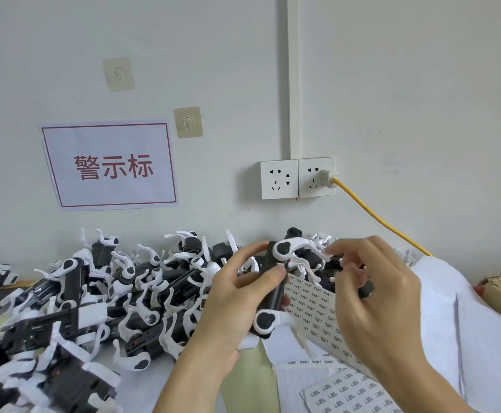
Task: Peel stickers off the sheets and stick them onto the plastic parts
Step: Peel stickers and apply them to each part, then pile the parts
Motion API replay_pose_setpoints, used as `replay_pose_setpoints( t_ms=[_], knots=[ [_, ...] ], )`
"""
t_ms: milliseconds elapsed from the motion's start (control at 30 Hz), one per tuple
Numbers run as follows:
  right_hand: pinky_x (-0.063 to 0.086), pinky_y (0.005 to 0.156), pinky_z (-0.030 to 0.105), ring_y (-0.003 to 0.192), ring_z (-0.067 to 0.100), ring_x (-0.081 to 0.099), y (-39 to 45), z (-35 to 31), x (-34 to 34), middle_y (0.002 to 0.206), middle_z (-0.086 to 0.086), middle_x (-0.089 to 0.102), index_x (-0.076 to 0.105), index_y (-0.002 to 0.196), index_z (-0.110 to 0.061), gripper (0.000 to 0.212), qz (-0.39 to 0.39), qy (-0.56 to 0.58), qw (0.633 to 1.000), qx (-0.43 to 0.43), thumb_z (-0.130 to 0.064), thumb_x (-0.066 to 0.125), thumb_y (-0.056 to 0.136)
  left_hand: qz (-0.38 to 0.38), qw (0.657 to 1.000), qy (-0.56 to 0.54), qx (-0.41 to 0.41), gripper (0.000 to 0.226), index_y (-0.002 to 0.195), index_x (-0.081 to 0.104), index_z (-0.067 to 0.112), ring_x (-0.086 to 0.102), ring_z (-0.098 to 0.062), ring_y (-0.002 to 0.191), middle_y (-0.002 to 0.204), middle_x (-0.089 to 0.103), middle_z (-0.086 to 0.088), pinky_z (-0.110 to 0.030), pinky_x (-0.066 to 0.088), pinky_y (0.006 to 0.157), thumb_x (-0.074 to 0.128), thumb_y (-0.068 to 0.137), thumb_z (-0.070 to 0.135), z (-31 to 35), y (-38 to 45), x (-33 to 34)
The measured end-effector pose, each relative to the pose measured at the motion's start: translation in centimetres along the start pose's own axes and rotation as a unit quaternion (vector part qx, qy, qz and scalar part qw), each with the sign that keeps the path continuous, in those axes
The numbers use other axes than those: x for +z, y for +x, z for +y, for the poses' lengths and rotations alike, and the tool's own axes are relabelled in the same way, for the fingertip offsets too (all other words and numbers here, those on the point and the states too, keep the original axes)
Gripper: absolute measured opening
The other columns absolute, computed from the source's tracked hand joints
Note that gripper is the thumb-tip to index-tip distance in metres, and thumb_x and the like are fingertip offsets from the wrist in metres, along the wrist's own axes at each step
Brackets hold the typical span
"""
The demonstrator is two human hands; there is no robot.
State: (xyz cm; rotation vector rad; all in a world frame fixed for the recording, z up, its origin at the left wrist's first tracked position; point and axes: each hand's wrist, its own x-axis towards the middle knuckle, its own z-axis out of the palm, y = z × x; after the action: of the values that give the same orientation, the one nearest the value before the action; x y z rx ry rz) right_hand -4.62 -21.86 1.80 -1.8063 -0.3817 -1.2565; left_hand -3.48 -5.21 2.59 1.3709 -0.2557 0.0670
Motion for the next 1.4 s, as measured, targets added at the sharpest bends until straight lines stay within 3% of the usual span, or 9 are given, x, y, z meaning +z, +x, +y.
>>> replay_pose_setpoints(
  t_ms=[100,233,400,633,700,800,967,1200,1400],
  knots=[
    [0.042,0.068,0.021,0.094,0.008,0.055,0.0,0.2,0.0,0.104,-0.011,0.051,0.067,0.103,-0.031,0.029,-0.031,0.031,0.997,0.059,-0.023,0.043,0.088,-0.016,0.999,0.045,0.008,0.035,0.106,0.072,0.041,0.073,-0.028,0.071,0.089,0.077,-0.012,-0.032,0.055,0.064,0.077,0.082,0.016,-0.2,0.0,0.1],
    [0.043,0.095,0.027,0.123,-0.001,0.048,-0.1,0.1,-0.4,0.128,-0.019,0.050,0.060,0.124,-0.048,0.036,-0.137,0.100,0.977,0.129,-0.044,0.048,0.090,-0.035,0.996,0.076,0.012,0.043,0.111,0.071,0.042,0.074,-0.025,0.072,0.089,0.077,-0.010,-0.028,0.056,0.065,0.073,0.073,0.023,-0.3,-0.2,0.6],
    [0.047,0.098,0.030,0.120,-0.003,0.057,0.1,0.2,-0.6,0.128,-0.025,0.061,0.052,0.127,-0.064,0.044,-0.250,0.212,0.925,0.192,-0.059,0.058,0.084,-0.086,0.990,0.108,0.043,0.045,0.111,0.070,0.051,0.075,-0.021,0.077,0.093,0.077,-0.005,-0.024,0.056,0.068,0.072,0.076,0.025,-0.2,-0.4,0.8],
    [0.052,0.062,0.023,0.079,0.011,0.070,0.2,0.1,-0.1,0.090,-0.004,0.075,0.073,0.103,-0.046,0.020,-0.181,0.209,0.945,0.175,-0.045,0.061,0.087,-0.056,0.993,0.099,0.026,0.038,0.109,0.072,0.041,0.074,-0.018,0.070,0.088,0.077,-0.006,-0.021,0.054,0.061,0.080,0.072,0.036,-0.3,-0.1,0.8],
    [0.054,0.069,0.022,0.083,0.006,0.070,0.1,0.4,0.1,0.091,-0.010,0.076,0.071,0.105,-0.048,0.022,-0.148,0.210,0.947,0.194,-0.049,0.058,0.087,-0.001,0.997,0.071,0.020,0.019,0.101,0.074,0.031,0.069,-0.011,0.058,0.077,0.076,-0.001,-0.015,0.047,0.048,0.078,0.083,0.027,-0.3,0.3,0.8],
    [0.053,0.087,0.028,0.105,0.001,0.065,0.0,1.0,0.3,0.106,-0.023,0.071,0.067,0.112,-0.051,0.029,-0.098,0.211,0.947,0.221,-0.056,0.052,0.087,0.057,0.998,0.021,-0.015,0.012,0.083,0.077,0.025,0.067,-0.013,0.064,0.072,0.070,0.000,-0.025,0.053,0.055,0.067,0.090,0.027,-0.5,0.7,0.5],
    [0.054,0.071,0.013,0.111,-0.008,0.059,-0.2,1.1,0.7,0.114,-0.029,0.065,0.065,0.112,-0.058,0.030,-0.081,0.246,0.932,0.253,-0.058,0.045,0.089,0.084,0.994,-0.063,-0.032,0.016,0.077,0.072,0.011,0.067,-0.020,0.059,0.065,0.066,-0.002,-0.026,0.055,0.054,0.069,0.091,0.018,-0.5,1.0,0.4],
    [0.054,0.093,0.038,0.110,0.006,0.066,-0.3,1.5,0.7,0.120,-0.011,0.069,0.065,0.119,-0.053,0.024,-0.111,0.274,0.914,0.278,-0.046,0.054,0.098,0.142,0.983,-0.113,-0.022,0.021,0.083,0.074,0.006,0.070,-0.027,0.074,0.087,0.073,-0.018,-0.032,0.062,0.061,0.069,0.092,0.024,-0.5,1.2,0.2],
    [0.043,0.106,0.045,0.115,-0.001,0.061,-0.1,1.8,-0.1,0.124,-0.015,0.064,0.062,0.123,-0.052,0.050,-0.165,0.284,0.906,0.266,-0.037,0.067,0.076,0.144,0.974,-0.175,-0.018,0.018,0.088,0.080,0.009,0.068,-0.018,0.070,0.090,0.074,-0.011,-0.040,0.051,0.080,0.068,0.084,0.022,-0.6,1.3,-0.5]
  ],
)
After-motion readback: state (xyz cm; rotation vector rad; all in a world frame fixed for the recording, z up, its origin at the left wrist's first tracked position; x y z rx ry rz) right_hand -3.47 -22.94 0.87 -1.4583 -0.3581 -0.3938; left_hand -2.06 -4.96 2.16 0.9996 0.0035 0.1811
